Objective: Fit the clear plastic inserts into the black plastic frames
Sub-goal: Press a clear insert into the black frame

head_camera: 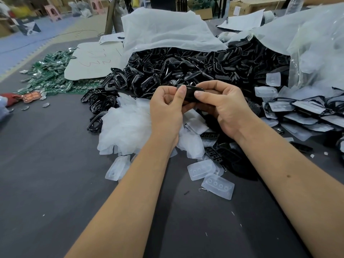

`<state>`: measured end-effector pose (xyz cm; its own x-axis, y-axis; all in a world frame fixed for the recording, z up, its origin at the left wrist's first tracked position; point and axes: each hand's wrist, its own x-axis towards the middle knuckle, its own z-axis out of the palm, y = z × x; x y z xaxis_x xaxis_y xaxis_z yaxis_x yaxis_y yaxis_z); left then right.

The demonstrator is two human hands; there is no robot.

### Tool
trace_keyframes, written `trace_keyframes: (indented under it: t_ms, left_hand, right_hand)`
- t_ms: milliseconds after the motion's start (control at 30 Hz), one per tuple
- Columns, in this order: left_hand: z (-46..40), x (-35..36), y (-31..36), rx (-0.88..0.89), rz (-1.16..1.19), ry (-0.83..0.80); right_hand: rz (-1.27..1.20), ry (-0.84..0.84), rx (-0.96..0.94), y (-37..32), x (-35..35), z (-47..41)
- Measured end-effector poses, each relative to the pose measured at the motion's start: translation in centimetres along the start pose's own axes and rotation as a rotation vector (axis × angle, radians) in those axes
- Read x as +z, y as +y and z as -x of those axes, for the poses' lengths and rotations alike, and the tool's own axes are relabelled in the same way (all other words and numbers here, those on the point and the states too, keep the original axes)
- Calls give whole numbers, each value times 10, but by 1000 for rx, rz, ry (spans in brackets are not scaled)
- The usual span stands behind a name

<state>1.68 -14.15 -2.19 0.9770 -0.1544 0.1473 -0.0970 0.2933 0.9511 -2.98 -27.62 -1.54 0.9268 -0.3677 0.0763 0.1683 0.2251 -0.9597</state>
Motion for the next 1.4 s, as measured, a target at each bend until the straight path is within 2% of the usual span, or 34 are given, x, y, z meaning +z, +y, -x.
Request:
trace_keyframes:
  t_ms: [333, 567, 667, 833, 900, 1100, 1233, 1300, 1400]
  left_hand:
    - [-2, 0, -6, 113, -122, 87]
    - [-2, -1, -3, 66, -46, 57]
    - [-3, -2, -2, 52, -14, 53]
    - [0, -4, -1, 63, -8, -83]
    - [0, -5, 0, 46, 20, -84]
    - [0, -5, 5, -19, 106, -81]
    - [-2, -7, 9, -86, 223, -206]
    - [-1, -8, 12, -121, 264, -265]
    - [0, -9, 12, -125, 261, -229]
  right_hand:
    - [124, -20, -13, 1, 3, 0]
    - [-42, -55, 9, -3, -3, 0]
    - [-38, -46, 6, -3, -3, 1]
    - [13, 19, -28, -1, -2, 1]
    - [26, 16, -27, -1, -1, 2]
    - [-90, -87, -12, -4, -4, 2]
    - [-265, -219, 54, -5, -9, 1]
    - [-285, -292, 57, -6, -10, 2]
    - [-260, -294, 50, -8, -9, 3]
